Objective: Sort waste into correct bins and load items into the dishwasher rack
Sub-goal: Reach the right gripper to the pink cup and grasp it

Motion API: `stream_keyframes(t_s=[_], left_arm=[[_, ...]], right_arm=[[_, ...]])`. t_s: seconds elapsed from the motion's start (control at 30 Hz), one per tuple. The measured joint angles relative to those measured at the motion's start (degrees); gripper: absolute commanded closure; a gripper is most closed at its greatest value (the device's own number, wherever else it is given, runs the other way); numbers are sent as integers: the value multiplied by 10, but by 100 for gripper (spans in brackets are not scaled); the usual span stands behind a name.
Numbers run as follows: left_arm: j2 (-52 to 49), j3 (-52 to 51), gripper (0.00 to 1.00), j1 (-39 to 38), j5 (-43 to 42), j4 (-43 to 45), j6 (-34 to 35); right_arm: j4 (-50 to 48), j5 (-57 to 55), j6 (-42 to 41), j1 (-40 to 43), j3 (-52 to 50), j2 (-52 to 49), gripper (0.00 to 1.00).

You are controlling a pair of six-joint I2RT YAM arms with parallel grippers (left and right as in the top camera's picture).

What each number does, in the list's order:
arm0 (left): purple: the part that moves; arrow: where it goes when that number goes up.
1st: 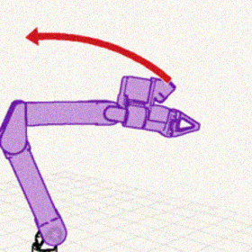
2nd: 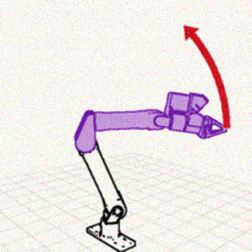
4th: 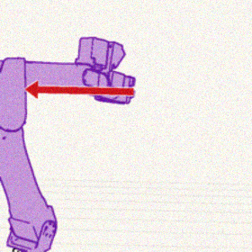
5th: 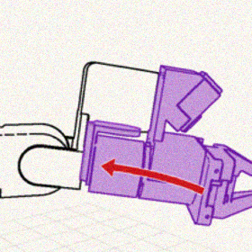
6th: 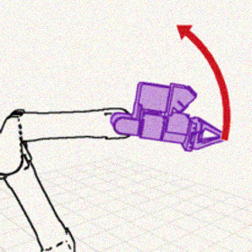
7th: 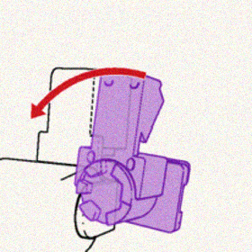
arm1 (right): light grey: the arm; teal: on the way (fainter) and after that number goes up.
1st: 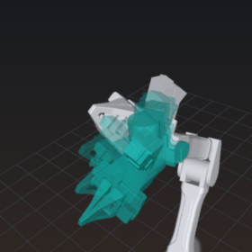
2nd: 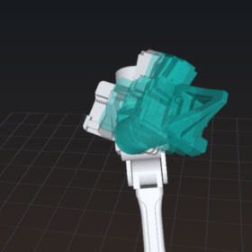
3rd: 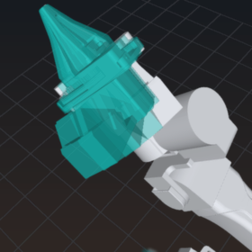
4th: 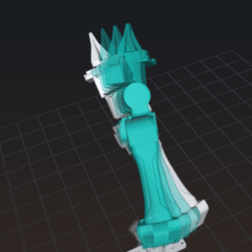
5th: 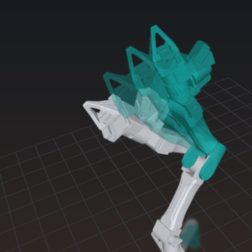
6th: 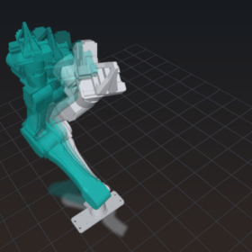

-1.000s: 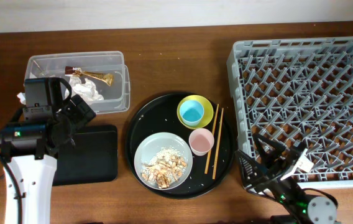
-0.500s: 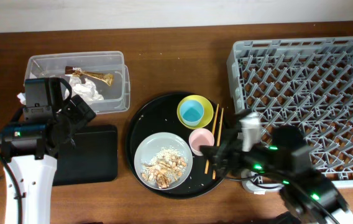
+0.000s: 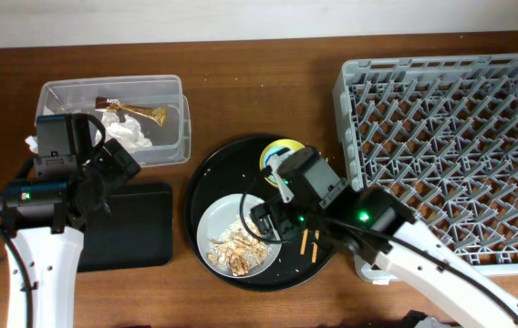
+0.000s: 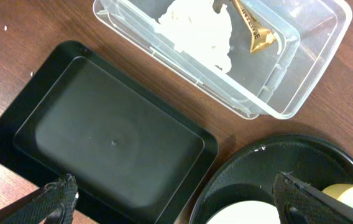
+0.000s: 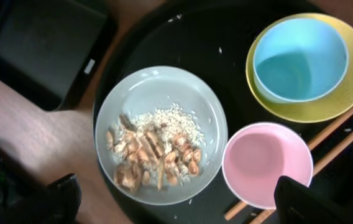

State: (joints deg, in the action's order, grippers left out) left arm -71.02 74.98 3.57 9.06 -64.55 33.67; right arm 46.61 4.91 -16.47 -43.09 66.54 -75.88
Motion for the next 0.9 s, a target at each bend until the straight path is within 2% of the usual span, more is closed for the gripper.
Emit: stream_keyframes(t_s=[0.13, 0.2, 0.23, 0.27, 0.4, 0.7, 0.9], left_arm=[[0, 0, 1, 0, 0, 0, 0], [0, 0, 1, 0, 0, 0, 0], [0, 0, 1, 0, 0, 0, 0], [0, 0, 1, 0, 0, 0, 0], [0, 0, 1, 0, 0, 0, 0], [0, 0, 1, 0, 0, 0, 0], [0, 0, 1, 0, 0, 0, 0]], right_arm=[[1, -4, 0, 0, 0, -43, 1], [12, -3, 0, 0, 1, -78, 12], [22, -4, 3, 0, 1, -96, 23], [27, -4, 1, 0, 1, -110, 29], [26, -4, -14, 0, 1, -128, 40], [-1, -50, -33, 0, 2, -192, 44], [-23, -66, -38, 0, 3, -212, 56]])
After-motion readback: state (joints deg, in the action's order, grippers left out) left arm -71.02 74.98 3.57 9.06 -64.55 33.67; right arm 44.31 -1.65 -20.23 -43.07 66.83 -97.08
